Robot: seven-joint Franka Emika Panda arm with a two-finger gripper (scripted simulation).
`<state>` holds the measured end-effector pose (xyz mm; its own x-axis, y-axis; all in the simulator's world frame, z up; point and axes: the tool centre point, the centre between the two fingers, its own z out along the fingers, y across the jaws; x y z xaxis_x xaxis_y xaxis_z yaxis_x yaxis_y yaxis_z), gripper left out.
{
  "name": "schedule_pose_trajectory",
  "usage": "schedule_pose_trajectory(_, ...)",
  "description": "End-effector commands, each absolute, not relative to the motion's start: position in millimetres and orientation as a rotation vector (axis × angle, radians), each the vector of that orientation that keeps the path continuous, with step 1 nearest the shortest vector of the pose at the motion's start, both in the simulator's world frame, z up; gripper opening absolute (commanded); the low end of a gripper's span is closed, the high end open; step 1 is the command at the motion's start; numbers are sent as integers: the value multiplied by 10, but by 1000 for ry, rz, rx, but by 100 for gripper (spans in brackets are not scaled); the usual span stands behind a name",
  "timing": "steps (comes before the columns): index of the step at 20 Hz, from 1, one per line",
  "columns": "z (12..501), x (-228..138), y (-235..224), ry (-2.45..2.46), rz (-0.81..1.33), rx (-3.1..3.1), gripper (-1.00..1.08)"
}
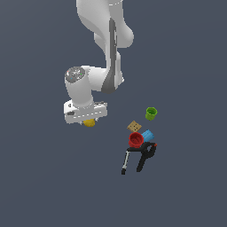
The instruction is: Pick up a designated object from a clutter of objects.
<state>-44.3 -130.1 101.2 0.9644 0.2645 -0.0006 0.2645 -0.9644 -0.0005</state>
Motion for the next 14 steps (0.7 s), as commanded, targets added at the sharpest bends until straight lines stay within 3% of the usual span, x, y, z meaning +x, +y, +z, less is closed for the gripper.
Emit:
schedule_pose_trajectory(1, 1206, -479, -1109, -420, -1, -3114, -100)
schedule_pose_trajectory(14, 2318, -684, -4, -421, 1, -3119, -100)
